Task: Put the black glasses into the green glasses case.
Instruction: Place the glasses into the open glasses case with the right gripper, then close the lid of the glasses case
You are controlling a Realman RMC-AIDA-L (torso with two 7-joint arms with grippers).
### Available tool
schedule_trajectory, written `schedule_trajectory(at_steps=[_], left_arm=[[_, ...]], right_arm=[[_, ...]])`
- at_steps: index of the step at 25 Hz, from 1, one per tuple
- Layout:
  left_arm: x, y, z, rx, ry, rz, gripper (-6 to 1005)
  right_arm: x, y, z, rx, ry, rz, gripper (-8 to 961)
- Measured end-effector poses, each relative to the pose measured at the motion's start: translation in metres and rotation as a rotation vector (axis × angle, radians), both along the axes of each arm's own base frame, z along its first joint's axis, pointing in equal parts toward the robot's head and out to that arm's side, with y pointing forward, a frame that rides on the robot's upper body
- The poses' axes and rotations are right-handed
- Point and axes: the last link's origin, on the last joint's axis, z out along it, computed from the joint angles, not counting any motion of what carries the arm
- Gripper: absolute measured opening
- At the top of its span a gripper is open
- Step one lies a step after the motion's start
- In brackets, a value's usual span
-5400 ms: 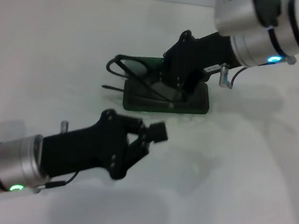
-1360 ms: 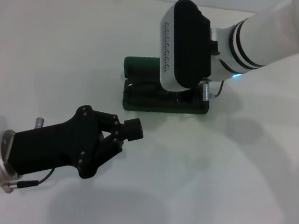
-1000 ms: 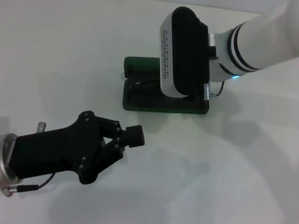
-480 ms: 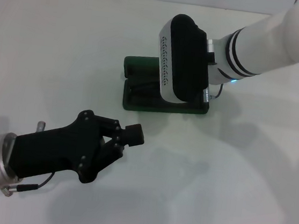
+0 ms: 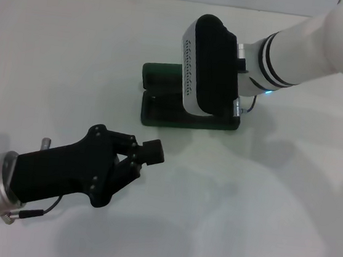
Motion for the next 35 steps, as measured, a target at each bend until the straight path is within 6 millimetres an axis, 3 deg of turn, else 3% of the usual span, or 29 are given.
schedule_trajectory(at_steps=[6, 35], left_arm=[[0.000, 0.000, 0.000, 0.001, 0.000, 0.001, 20], [-0.001, -0.001, 0.000, 0.003, 0.003, -0.001, 21]], right_arm=[[0.000, -0.001, 0.000, 0.005, -0.010, -0.005, 97], [0.004, -0.026, 0.006, 0.003, 0.009, -0.031, 147]])
